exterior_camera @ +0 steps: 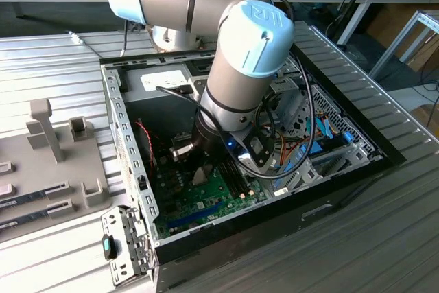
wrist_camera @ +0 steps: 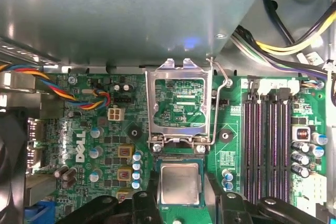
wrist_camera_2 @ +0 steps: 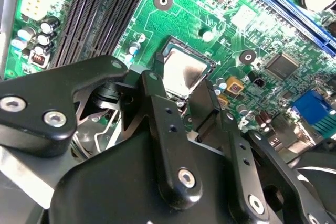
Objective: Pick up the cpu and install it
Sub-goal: 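Place the cpu into insertion slot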
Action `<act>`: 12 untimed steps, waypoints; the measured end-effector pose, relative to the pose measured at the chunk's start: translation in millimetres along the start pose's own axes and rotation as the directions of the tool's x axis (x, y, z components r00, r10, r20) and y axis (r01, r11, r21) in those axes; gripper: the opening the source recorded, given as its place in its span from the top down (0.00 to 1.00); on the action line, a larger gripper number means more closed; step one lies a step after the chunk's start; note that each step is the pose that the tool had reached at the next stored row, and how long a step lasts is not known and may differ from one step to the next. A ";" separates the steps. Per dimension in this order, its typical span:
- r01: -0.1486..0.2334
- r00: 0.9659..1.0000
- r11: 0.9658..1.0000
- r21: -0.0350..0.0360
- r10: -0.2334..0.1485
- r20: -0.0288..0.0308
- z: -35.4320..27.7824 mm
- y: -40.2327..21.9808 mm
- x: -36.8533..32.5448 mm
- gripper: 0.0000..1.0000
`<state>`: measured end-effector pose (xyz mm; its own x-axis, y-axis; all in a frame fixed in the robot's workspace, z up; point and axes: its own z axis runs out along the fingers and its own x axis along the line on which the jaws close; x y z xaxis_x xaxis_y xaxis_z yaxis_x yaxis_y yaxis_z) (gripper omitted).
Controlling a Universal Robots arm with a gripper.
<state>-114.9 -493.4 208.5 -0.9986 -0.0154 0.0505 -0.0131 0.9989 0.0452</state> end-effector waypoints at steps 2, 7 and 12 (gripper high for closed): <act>0.005 1.000 1.000 0.000 -0.005 0.000 1.3 2.9 0.7 0.53; 0.020 1.000 1.000 0.001 -0.020 -0.001 2.7 7.3 1.6 0.53; 0.027 1.000 1.000 0.002 -0.027 -0.001 4.6 5.2 2.2 0.53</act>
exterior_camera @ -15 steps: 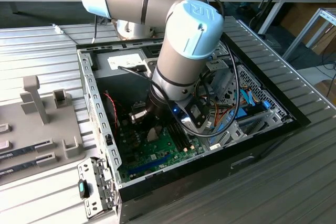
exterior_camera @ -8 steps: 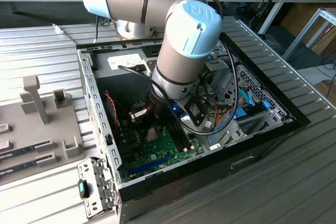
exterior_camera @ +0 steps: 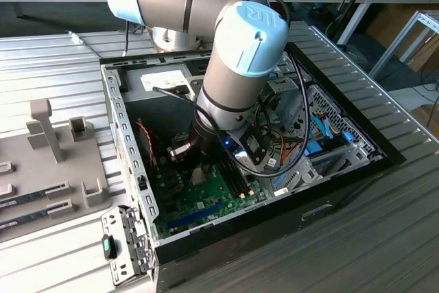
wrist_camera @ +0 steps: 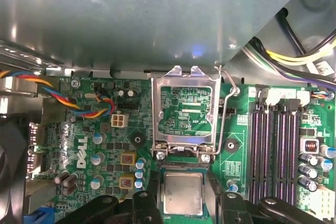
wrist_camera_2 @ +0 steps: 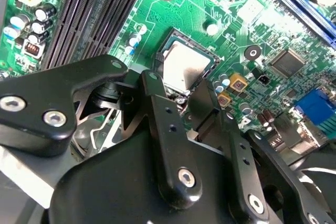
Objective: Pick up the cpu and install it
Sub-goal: 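Place the cpu into insertion slot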
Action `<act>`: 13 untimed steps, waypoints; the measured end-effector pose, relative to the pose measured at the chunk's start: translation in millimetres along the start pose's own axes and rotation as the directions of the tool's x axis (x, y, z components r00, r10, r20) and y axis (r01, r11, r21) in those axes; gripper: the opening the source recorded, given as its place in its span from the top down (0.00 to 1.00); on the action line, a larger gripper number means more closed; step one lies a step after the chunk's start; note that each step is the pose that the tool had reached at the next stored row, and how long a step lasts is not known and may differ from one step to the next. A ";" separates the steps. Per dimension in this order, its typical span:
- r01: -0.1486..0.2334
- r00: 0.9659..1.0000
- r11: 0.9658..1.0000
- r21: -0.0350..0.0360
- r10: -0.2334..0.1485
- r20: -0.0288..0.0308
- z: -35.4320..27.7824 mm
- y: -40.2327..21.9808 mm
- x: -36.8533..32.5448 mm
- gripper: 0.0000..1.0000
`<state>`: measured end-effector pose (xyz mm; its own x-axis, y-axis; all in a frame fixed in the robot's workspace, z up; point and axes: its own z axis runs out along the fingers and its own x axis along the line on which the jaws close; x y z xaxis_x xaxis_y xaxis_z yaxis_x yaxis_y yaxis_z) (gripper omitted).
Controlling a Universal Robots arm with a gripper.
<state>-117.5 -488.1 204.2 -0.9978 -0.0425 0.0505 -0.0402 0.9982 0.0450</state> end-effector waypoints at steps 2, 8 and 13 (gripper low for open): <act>0.001 1.000 1.000 0.001 -0.001 -0.001 1.3 -0.7 0.0 0.53; 0.001 1.000 1.000 0.003 -0.001 -0.002 3.6 -3.2 0.0 0.53; 0.002 1.000 1.000 0.003 -0.002 -0.002 3.7 -3.3 -0.1 0.59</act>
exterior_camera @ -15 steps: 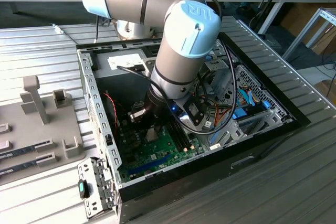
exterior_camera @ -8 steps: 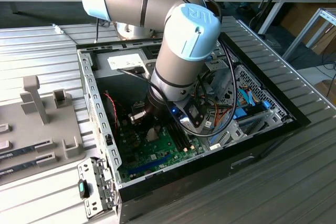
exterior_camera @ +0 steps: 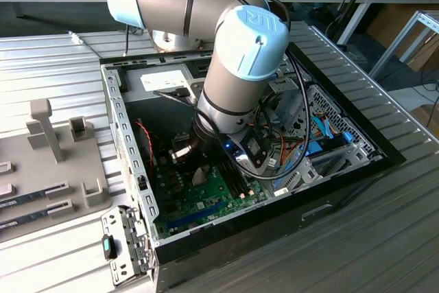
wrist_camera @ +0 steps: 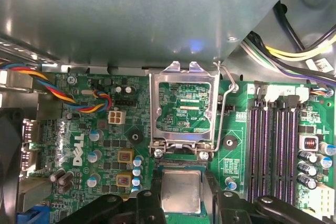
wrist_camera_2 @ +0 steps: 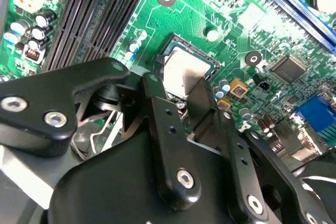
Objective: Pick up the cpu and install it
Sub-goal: 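Place the cpu into insertion slot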
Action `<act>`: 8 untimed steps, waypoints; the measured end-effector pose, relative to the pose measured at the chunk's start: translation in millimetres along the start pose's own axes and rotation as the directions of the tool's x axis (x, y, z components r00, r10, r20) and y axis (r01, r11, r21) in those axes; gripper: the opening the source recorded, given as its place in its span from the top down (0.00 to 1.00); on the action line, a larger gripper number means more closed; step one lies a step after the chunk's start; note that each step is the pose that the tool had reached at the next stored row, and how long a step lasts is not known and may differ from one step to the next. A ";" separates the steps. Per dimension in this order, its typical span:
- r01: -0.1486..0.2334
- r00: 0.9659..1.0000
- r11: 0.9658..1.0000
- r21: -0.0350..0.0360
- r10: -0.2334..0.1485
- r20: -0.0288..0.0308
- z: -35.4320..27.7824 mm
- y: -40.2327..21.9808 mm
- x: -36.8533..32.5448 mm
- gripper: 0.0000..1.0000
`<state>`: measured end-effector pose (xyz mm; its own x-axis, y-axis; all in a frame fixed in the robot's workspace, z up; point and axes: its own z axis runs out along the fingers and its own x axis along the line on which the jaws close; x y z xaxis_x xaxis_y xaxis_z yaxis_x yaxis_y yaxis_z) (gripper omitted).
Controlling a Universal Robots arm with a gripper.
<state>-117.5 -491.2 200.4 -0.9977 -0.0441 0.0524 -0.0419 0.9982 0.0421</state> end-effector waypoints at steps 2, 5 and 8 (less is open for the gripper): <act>0.000 1.000 1.000 0.000 0.000 0.000 0.0 0.0 0.1 0.59; 0.002 1.000 1.000 0.000 -0.002 0.000 -0.4 1.1 0.6 0.59; 0.002 1.000 1.000 0.000 -0.002 0.000 -1.1 1.3 0.6 0.59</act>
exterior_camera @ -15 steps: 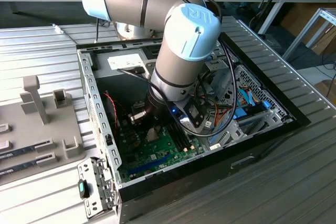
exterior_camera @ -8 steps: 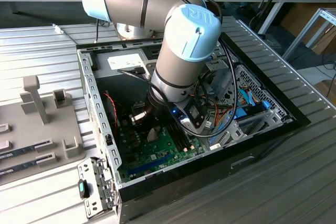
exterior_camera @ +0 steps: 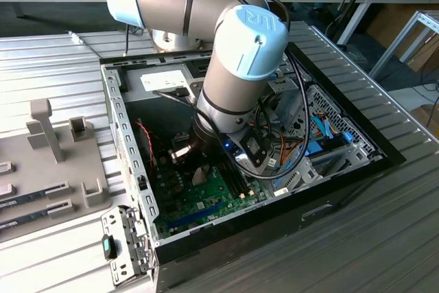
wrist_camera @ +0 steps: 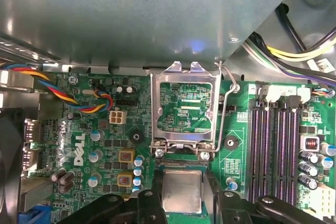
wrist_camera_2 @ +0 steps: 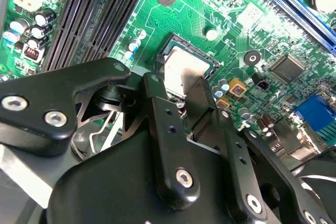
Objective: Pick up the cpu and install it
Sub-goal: 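Place the cpu into insertion slot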
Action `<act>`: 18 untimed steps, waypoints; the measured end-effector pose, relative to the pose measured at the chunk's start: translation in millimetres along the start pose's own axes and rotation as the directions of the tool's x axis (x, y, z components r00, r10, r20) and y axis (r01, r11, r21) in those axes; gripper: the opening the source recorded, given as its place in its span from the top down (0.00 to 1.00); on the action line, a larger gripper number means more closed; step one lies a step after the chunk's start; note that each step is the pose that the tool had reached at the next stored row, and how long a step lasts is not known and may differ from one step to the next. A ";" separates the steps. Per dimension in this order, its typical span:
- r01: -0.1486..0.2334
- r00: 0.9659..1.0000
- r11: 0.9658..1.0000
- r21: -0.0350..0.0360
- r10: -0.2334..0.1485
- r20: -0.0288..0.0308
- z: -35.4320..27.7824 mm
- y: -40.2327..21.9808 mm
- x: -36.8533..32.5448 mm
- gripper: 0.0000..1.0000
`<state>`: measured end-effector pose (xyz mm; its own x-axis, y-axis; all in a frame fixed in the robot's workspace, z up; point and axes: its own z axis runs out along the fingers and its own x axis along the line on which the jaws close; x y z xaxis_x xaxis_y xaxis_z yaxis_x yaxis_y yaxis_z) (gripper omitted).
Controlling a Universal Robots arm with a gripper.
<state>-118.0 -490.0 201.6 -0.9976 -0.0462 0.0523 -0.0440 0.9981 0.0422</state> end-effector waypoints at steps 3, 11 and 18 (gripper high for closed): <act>0.000 1.000 1.000 0.000 0.000 0.000 -2.9 0.1 0.2 0.59; 0.000 1.000 1.000 0.003 0.000 -0.001 -4.5 -0.8 0.3 0.59; -0.001 1.000 1.000 0.024 0.001 -0.002 -0.8 -1.0 0.1 0.59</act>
<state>-118.0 -491.0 202.3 -0.9975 -0.0449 0.0547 -0.0440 0.9989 0.0184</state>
